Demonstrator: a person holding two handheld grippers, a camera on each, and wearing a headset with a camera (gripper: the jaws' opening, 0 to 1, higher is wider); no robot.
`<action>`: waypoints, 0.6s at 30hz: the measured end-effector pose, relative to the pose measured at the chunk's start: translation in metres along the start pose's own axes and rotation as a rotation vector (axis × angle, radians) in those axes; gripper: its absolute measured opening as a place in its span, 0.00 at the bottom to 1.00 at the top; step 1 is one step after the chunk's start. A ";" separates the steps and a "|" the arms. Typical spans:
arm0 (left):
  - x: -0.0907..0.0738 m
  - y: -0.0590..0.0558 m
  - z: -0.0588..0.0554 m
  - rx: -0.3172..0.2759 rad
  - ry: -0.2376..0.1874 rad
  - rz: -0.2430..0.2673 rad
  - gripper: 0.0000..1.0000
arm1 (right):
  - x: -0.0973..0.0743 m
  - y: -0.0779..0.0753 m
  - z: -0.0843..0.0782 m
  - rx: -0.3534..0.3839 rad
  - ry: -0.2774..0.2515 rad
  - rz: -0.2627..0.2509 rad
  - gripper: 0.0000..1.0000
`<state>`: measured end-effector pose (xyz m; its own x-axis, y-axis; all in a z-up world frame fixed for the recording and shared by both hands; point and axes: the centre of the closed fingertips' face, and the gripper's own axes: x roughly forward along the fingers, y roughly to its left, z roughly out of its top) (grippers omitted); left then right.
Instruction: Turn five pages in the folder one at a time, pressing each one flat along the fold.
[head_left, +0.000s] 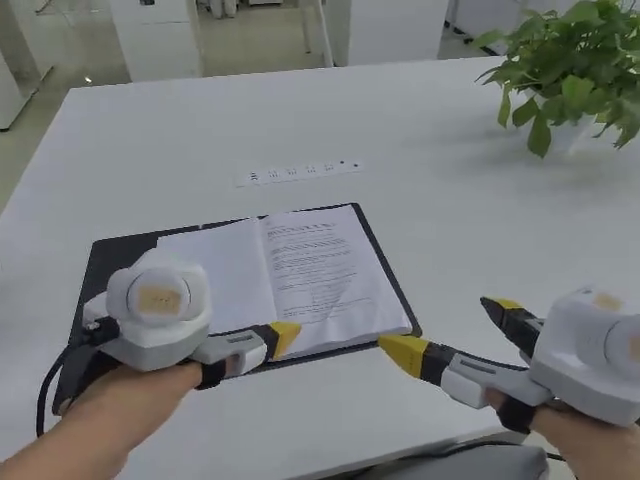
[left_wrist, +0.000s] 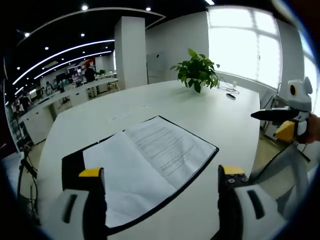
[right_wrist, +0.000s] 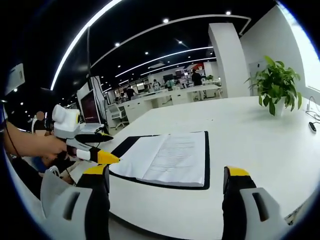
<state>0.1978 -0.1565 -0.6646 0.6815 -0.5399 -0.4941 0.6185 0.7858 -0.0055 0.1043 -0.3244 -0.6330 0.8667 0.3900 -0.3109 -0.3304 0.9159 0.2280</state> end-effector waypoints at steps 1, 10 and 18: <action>0.005 -0.002 0.000 0.008 0.006 -0.007 0.91 | 0.000 0.000 0.000 0.003 0.000 -0.003 0.94; 0.061 -0.031 -0.006 0.022 0.046 -0.062 0.82 | -0.001 -0.003 0.001 0.024 -0.014 -0.018 0.93; 0.104 -0.063 -0.017 0.016 0.077 -0.111 0.79 | 0.000 0.002 -0.005 0.023 0.009 0.000 0.92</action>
<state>0.2225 -0.2568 -0.7306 0.5771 -0.5976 -0.5567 0.6946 0.7177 -0.0503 0.1020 -0.3223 -0.6373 0.8634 0.3910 -0.3187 -0.3219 0.9135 0.2487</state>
